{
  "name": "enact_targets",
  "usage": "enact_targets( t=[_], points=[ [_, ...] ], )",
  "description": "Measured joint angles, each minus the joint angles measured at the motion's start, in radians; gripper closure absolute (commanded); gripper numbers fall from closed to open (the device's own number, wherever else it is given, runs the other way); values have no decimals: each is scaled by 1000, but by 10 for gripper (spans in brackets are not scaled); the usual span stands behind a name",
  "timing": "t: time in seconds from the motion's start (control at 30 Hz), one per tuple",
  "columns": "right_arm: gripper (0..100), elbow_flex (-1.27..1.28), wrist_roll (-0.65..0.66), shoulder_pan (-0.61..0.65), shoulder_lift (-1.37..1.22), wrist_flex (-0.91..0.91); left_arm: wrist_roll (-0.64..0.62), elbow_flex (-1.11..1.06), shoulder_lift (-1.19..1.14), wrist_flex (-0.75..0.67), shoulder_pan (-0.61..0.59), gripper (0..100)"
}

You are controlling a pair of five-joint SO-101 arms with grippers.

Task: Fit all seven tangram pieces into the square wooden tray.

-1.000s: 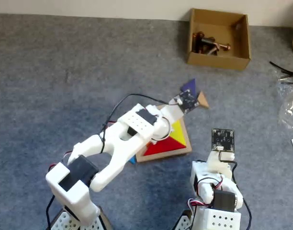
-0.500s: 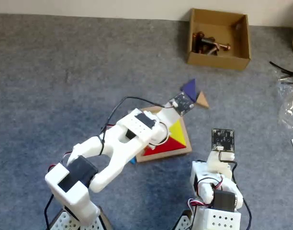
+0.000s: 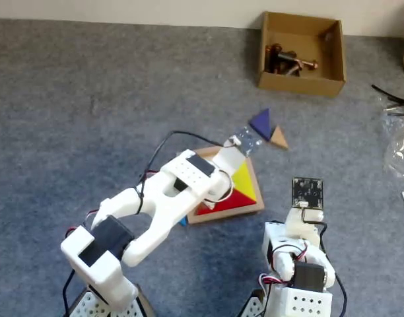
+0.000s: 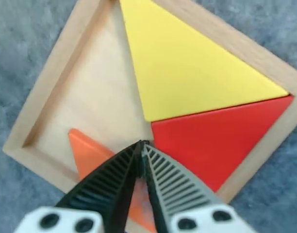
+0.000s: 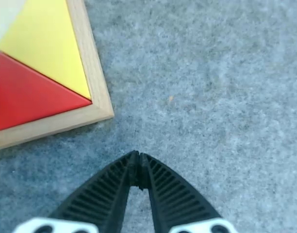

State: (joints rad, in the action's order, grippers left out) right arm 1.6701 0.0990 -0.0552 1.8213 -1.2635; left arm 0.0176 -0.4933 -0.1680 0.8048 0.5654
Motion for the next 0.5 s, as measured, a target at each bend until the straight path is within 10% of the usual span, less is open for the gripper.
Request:
enact_targets(
  t=[0.5],
  points=[
    [994, 0, 0, 0, 0, 0, 49, -15, 226, 98, 11, 994]
  ],
)
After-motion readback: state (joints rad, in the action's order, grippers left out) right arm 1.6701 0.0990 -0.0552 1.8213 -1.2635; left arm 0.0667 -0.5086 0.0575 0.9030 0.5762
